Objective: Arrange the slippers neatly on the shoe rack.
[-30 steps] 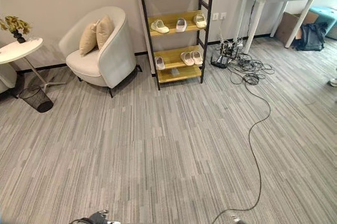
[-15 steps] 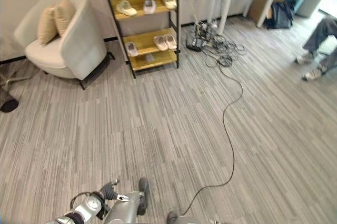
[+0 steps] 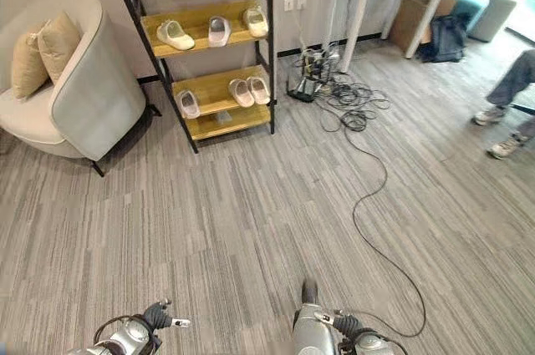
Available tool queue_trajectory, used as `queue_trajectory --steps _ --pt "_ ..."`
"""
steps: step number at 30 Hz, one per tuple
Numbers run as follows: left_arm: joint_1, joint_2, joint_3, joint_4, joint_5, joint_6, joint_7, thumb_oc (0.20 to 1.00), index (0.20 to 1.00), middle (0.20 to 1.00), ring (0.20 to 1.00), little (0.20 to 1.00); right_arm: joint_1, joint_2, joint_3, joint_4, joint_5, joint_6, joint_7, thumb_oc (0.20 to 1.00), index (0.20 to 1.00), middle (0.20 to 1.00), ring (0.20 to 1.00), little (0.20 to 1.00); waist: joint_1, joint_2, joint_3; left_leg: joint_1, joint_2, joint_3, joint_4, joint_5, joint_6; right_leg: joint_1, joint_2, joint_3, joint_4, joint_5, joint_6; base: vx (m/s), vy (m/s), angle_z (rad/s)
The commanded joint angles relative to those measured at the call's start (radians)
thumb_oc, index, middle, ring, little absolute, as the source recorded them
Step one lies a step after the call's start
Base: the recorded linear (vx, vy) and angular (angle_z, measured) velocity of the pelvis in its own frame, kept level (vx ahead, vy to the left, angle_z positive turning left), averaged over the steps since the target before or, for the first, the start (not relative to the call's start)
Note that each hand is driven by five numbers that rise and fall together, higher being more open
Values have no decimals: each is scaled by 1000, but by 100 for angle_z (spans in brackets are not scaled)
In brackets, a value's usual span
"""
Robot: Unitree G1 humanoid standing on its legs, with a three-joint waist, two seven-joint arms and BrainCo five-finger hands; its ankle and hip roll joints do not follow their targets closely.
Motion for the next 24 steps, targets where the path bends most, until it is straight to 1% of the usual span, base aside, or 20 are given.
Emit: queue_trajectory --steps 1,2,5,6,7,8,9,10,11,12,14,15,16,17,18,19,20,21,22,24 --pt "32 6 23 -29 29 -31 22 1000 1000 1000 1000 1000 65 -39 -48 42 12 28 1 1000 1000 1000 1000 1000 -18 -19 -8 -139 -4 -36 66 18 2 202 -46 38 -16 73 83 402 -378 111" --pt "42 1 28 -27 22 -31 23 1000 1000 1000 1000 1000 69 -38 -50 46 13 28 1 1000 1000 1000 1000 1000 -16 -22 -14 -131 5 -45 73 15 -2 208 -39 43 -1 71 77 276 -329 53" --pt "61 -11 52 -13 -12 -26 23 1000 1000 1000 1000 1000 70 -46 -42 50 19 28 7 1000 1000 1000 1000 1000 -10 -13 -30 -120 53 -71 84 40 -32 209 3 26 40 40 56 183 -337 -12" --pt "72 -17 68 -5 -40 -25 13 1000 1000 1000 1000 1000 66 -48 -32 48 19 26 6 1000 1000 1000 1000 1000 0 -14 -35 -152 80 -94 158 85 -62 242 30 1 40 -1 29 178 -449 1" --pt "73 -18 75 -4 -56 -23 14 1000 1000 1000 1000 1000 62 -53 -32 44 23 22 2 1000 1000 1000 1000 1000 8 -22 -32 -191 94 -97 233 132 -82 268 39 -13 33 -20 12 132 -431 6" --pt "65 -16 79 -9 -69 -20 16 1000 1000 1000 1000 1000 56 -59 -32 40 34 20 -2 1000 1000 1000 1000 1000 9 -35 -24 -253 111 -84 333 180 -96 291 35 -36 26 -34 -4 61 -316 68" --pt "59 -13 84 -18 -83 -19 19 1000 1000 1000 1000 1000 51 -61 -32 32 54 16 -7 1000 1000 1000 1000 1000 15 -52 -12 -297 138 -37 408 224 -92 320 34 -55 14 -45 -23 56 -331 89" --pt "55 -9 83 -28 -89 -18 22 1000 1000 1000 1000 1000 44 -65 -28 25 63 13 -10 1000 1000 1000 1000 1000 20 -69 1 -330 171 14 484 238 -80 346 39 -69 7 -54 -42 41 -245 90" --pt "55 -9 84 -28 -89 -18 22 1000 1000 1000 1000 1000 44 -65 -28 25 63 13 -10 1000 1000 1000 1000 1000 19 -68 1 -332 173 13 489 236 -81 347 41 -69 7 -54 -42 117 -308 38" --pt "48 -5 75 -36 -86 -17 23 1000 1000 1000 1000 1000 26 -76 -13 17 54 14 -17 1000 1000 1000 1000 1000 32 -85 11 -370 205 109 509 212 -63 392 51 -95 -9 -77 -55 148 -201 17" --pt "42 -9 72 -34 -92 -13 19 1000 1000 1000 1000 1000 7 -82 -6 0 60 10 -26 1000 1000 1000 1000 1000 40 -87 6 -412 184 154 436 168 -51 416 51 -116 -26 -93 -51 187 -116 42" --pt "45 -12 78 -26 -102 -11 13 1000 1000 1000 1000 1000 -2 -82 -2 -10 62 5 -31 1000 1000 1000 1000 1000 45 -86 1 -427 169 182 369 145 -40 424 51 -132 -31 -102 -45 210 25 49" --pt "51 -16 83 -17 -115 -10 8 1000 1000 1000 1000 1000 -11 -80 1 -15 61 3 -37 1000 1000 1000 1000 1000 56 -79 -4 -436 155 195 277 167 -38 440 59 -143 -37 -108 -40 345 97 32" --pt "54 -13 95 -15 -135 -11 9 1000 1000 1000 1000 1000 -23 -69 8 -22 58 -3 -46 1000 1000 1000 1000 1000 83 -62 -14 -466 154 198 124 265 -66 473 80 -155 -54 -122 -28 281 87 35" --pt "54 -13 95 -15 -135 -11 9 1000 1000 1000 1000 1000 -23 -68 8 -22 58 -3 -47 1000 1000 1000 1000 1000 82 -64 -11 -457 150 199 113 270 -66 478 78 -156 -55 -123 -27 387 131 36" --pt "53 -11 94 -9 -126 -10 11 1000 1000 1000 1000 1000 -19 -59 12 -21 40 -2 -54 1000 1000 1000 1000 1000 98 -56 -16 -471 169 206 23 319 -77 511 84 -166 -66 -136 -20 202 67 16" --pt "53 -11 94 -9 -126 -10 11 1000 1000 1000 1000 1000 -18 -59 12 -21 39 -2 -54 1000 1000 1000 1000 1000 99 -57 -14 -465 168 207 17 321 -77 514 82 -165 -66 -137 -20 313 119 -1" --pt "58 -5 98 -1 -118 -8 16 1000 1000 1000 1000 1000 -14 -56 11 -17 26 0 -55 1000 1000 1000 1000 1000 104 -56 -22 -455 159 192 2 322 -74 527 82 -167 -67 -144 -13 346 162 -23" --pt "68 2 106 21 -101 -3 19 1000 1000 1000 1000 1000 -6 -45 4 -8 17 3 -56 1000 1000 1000 1000 1000 102 -54 -40 -448 145 184 4 324 -66 544 71 -163 -56 -153 -4 452 221 -35" --pt "82 13 118 37 -85 5 24 1000 1000 1000 1000 1000 6 -26 0 0 18 8 -52 1000 1000 1000 1000 1000 103 -62 -57 -434 128 194 24 306 -54 555 50 -152 -45 -154 5 447 265 -34"
